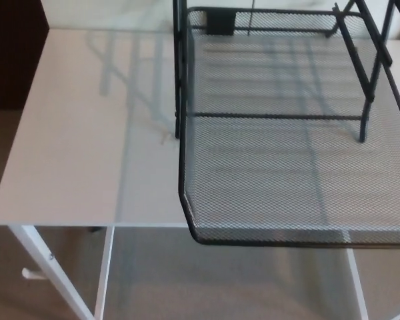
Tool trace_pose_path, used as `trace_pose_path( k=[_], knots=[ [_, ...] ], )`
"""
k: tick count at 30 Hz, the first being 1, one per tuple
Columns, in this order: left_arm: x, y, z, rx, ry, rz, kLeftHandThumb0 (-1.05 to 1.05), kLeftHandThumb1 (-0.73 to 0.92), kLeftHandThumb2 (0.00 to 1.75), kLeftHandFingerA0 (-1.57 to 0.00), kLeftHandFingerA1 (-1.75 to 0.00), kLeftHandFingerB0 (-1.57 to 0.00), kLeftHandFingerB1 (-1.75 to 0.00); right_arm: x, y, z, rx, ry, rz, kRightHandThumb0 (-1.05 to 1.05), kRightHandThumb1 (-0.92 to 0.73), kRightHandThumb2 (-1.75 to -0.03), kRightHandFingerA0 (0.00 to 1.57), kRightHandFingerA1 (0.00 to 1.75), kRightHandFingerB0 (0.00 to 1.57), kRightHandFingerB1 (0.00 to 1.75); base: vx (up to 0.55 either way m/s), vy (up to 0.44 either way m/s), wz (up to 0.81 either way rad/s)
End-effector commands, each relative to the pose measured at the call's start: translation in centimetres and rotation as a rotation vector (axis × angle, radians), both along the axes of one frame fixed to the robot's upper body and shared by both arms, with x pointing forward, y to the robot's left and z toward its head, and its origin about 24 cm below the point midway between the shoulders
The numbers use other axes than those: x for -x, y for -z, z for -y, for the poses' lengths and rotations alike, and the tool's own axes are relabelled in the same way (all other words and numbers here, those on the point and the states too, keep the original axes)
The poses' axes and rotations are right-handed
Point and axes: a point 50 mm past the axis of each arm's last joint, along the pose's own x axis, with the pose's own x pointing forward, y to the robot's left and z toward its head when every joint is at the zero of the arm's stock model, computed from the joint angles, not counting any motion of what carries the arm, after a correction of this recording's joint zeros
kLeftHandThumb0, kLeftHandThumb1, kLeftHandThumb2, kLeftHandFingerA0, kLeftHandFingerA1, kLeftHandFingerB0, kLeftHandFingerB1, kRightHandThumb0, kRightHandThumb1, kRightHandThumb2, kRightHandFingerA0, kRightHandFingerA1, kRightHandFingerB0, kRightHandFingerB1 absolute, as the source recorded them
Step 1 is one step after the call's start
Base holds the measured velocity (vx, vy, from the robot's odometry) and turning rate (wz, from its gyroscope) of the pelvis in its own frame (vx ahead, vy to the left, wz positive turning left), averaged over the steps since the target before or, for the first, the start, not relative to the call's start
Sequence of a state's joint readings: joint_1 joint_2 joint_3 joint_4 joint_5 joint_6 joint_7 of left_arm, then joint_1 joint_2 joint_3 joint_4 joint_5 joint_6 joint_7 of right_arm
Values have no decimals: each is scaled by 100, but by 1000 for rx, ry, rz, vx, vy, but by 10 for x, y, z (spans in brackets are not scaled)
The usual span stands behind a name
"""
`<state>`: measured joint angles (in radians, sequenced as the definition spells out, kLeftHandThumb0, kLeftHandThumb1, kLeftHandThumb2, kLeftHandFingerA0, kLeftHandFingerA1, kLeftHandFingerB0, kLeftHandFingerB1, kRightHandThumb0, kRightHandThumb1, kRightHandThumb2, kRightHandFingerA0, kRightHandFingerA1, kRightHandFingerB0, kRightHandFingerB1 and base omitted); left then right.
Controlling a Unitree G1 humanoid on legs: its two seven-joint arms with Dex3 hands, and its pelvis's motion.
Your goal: The robot walk towards a table in front and then pushes a layer of a file tray back to its original position using its right hand
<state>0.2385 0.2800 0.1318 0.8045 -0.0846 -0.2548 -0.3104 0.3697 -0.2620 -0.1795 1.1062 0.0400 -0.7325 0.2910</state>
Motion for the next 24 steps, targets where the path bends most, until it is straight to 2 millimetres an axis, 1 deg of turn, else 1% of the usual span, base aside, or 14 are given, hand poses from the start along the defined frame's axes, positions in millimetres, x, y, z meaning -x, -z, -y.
trace_pose_path(
  k=[1, 2, 3, 4, 9, 10, 11, 12, 13, 19, 20, 21, 24],
  knots=[
    [5, 1, -2, -6, 17, -47, -36, 51, 55, -78, -71, -53, -66, 5, -3, 4, 45, -20, -7, -50, -50, -79, 50, 53, 35, 46, 36, -29, 10],
    [5, 1, -2, -5, 18, -50, -36, 51, 55, -78, -71, -53, -66, 5, -3, 4, 50, -26, -6, -50, -50, -79, 50, 53, 35, 46, 0, 0, 0],
    [5, 2, -2, -10, 19, -54, -37, 50, 55, -79, -71, -53, -66, 5, -3, 4, 47, -28, -12, -41, -59, -58, 56, 42, 39, 33, 36, -90, 4],
    [5, 1, -2, -18, 35, -55, -37, 50, 55, -78, -71, -53, -65, 4, -3, 3, 39, -20, 1, -46, -48, -79, 50, 55, 34, 46, 22, -106, 9],
    [5, 2, -3, -16, 39, -64, -37, 50, 55, -80, -71, -55, -66, 4, -4, 2, 37, -25, 7, -47, -49, -78, 50, 54, 35, 46, 79, -136, 3],
    [5, 2, -3, -16, 44, -65, -38, 50, 54, -81, -72, -56, -65, 4, -5, 2, 46, -36, 9, -40, -61, -58, 56, 43, 39, 33, 150, -75, -9],
    [5, 2, -3, -15, 46, -65, -39, 36, 82, -82, -82, -53, -70, 4, -4, 2, 51, -37, 6, -49, -50, -79, 50, 54, 35, 46, 69, -143, -4],
    [5, 3, -3, -15, 46, -65, -39, 36, 82, -82, -82, -53, -70, 4, -4, 2, 52, -36, 5, -49, -50, -79, 50, 54, 35, 46, 20, -109, -1],
    [5, 3, -3, -12, 44, -68, -39, 50, 54, -82, -72, -56, -66, 4, -4, 2, 56, -39, 4, -49, -50, -79, 50, 55, 35, 46, 7, -85, -6],
    [3, 3, -2, -9, 47, -76, -36, 50, 55, -79, -71, -55, -65, 2, -4, 2, 51, -34, 8, -47, -50, -79, 50, 55, 33, 46, 10, 45, -3],
    [3, 3, -2, -11, 51, -75, -37, 49, 55, -78, -72, -56, -66, 2, -4, 2, 52, -33, 11, -40, -59, -58, 57, 45, 41, 34, -16, 134, -2],
    [2, 3, -2, -20, 60, -76, -37, 50, 55, -79, -71, -55, -65, 2, -4, 2, 55, -36, 11, -48, -49, -80, 50, 55, 33, 46, -11, 155, 24],
    [1, 1, -2, -10, 56, -75, -37, 50, 55, -78, -71, -55, -65, 2, -3, 2, 51, -40, 5, -48, -50, -79, 50, 54, 34, 46, -47, 171, -5]
  ],
)
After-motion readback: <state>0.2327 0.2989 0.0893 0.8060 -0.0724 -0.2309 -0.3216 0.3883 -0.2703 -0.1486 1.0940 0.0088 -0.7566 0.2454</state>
